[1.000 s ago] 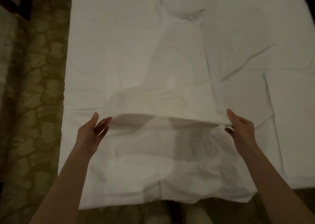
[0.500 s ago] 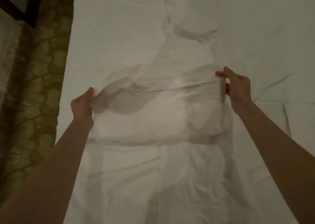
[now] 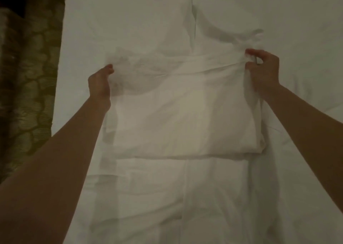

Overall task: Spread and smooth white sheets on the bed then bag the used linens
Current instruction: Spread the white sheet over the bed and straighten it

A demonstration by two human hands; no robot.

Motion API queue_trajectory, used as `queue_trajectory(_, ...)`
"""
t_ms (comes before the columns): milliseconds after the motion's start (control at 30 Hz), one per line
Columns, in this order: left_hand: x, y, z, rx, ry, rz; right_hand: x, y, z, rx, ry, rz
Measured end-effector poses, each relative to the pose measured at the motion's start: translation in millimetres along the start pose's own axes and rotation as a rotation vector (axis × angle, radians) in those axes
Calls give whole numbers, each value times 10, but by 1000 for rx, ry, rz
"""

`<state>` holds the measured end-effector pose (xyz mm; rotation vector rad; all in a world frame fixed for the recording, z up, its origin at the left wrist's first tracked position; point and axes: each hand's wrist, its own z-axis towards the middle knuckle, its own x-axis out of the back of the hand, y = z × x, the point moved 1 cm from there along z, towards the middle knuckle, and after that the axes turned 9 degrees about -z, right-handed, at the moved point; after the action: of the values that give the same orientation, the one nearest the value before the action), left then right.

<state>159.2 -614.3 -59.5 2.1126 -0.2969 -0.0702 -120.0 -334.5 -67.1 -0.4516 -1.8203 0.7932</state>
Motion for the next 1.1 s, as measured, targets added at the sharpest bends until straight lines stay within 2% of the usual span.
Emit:
queue_trajectory(133, -5, -223, 111, -75, -10, 171, -156, 214, 48, 39, -64, -80)
queue_trajectory(200, 16, -231, 163, -135, 39, 246, -179, 200, 107, 29, 3, -14)
queue_trajectory(300, 58, -220, 229, -149, 93, 164, -155, 144, 149, -8, 139, 132)
queue_trajectory(367, 74, -276, 238, -146, 129, 159, -160, 167, 86, -26, 131, 104)
queue_trajectory(467, 109, -340, 236, -124, 162, 280, -142, 275, -20, -83, 109, -6)
queue_trajectory(567, 242, -345, 140, -78, 154, 427, 6, 371, -134, -255, 8, -31)
queue_trajectory(667, 452, -368, -70, 40, 106, 528, 131, 482, -359, -395, -171, 3)
queue_trajectory(767, 590, -383, -296, 158, 42, 638, 156, 594, -686, -512, -352, 188)
queue_trajectory(833, 630, -404, -433, 195, 21, 710, 173, 660, -928, -507, -397, 261)
queue_trajectory(900, 656, -456, -564, 209, 10, 753, 202, 776, -1137, -471, -356, 273)
queue_trajectory(967, 709, -533, -695, 215, 4, 719, 266, 897, -1340, -406, -236, 273)
queue_trajectory(1033, 797, -610, -837, 249, 19, 582, 363, 977, -1537, -355, -109, 359)
queue_trajectory(1100, 889, -685, -960, 259, 39, 436, 460, 1016, -1690, -351, -90, 465)
